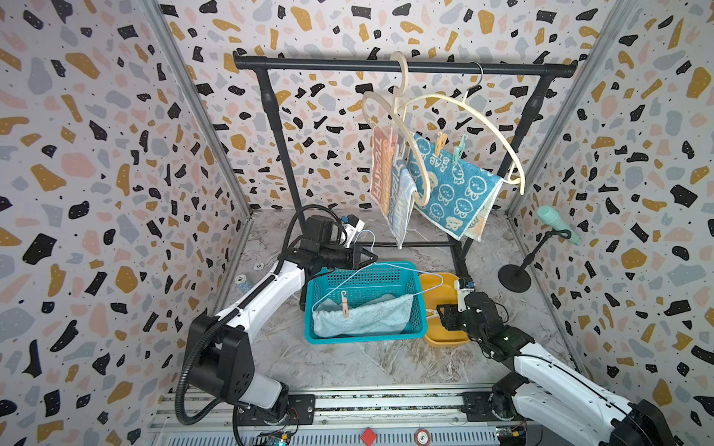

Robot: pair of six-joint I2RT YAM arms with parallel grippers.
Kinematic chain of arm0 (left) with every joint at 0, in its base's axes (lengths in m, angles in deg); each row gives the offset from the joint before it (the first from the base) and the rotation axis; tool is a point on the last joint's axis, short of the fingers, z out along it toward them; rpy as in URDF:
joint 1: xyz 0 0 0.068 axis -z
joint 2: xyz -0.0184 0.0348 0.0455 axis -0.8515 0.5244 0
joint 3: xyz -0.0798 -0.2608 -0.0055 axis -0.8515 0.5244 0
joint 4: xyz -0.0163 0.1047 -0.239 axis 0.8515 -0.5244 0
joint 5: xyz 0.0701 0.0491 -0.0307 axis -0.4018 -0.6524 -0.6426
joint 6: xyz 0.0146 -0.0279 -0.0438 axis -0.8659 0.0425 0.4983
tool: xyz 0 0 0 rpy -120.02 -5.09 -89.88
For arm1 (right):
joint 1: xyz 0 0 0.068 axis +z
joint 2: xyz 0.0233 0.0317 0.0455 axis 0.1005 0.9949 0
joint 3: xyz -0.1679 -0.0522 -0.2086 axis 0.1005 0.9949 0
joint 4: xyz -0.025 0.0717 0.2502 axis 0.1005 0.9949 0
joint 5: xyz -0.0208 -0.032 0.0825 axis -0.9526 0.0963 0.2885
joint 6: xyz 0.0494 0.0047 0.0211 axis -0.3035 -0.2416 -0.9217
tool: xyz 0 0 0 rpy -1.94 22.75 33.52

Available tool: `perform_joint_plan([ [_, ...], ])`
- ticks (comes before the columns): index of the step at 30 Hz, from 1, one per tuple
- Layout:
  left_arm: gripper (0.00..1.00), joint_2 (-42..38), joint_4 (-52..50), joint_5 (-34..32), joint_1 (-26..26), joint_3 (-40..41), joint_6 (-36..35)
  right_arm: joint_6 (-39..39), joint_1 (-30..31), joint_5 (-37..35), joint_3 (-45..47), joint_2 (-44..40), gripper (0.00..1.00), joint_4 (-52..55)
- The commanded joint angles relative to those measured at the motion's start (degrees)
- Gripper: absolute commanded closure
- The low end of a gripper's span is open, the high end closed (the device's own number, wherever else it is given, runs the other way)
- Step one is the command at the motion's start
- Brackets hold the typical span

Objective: Remove the clothespins securing towels to the hanger
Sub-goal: Place the clothespin in the storage box, then remove the clothespin from the hanger.

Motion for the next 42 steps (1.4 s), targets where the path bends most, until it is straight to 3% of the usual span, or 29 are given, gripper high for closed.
perform_joint_plan([
  [1, 1.0, -1.1, 1.6, 0.5, -0.3, 0.0, -0.1, 1.2, -0.2, 0.6, -3.3, -1.8, 0.47, 2.7],
  [10, 1.0, -0.7, 2.3, 0.4, -0.4, 0.0, 0.0, 5.0, -0.1, 9.7, -6.0, -5.9, 0.47, 7.4],
  [19, 1.0, -0.2, 4.1, 0.8, -0.4, 0.8, 1.3, 9.1, 1.6, 21.1, -6.9, -9.4, 0.47, 4.1],
  [29, 1.0, -0.7, 3.1, 0.0, -0.3, 1.3, 0.8, 12.4, 12.7, 20.0, -11.3, -7.0, 0.46, 2.1],
  [42, 1.0, -1.5, 3.2, -0.7, -0.4, 2.1, 1.2, 14.9, 19.2, 22.4, -14.7, 1.2, 0.44, -9.2],
])
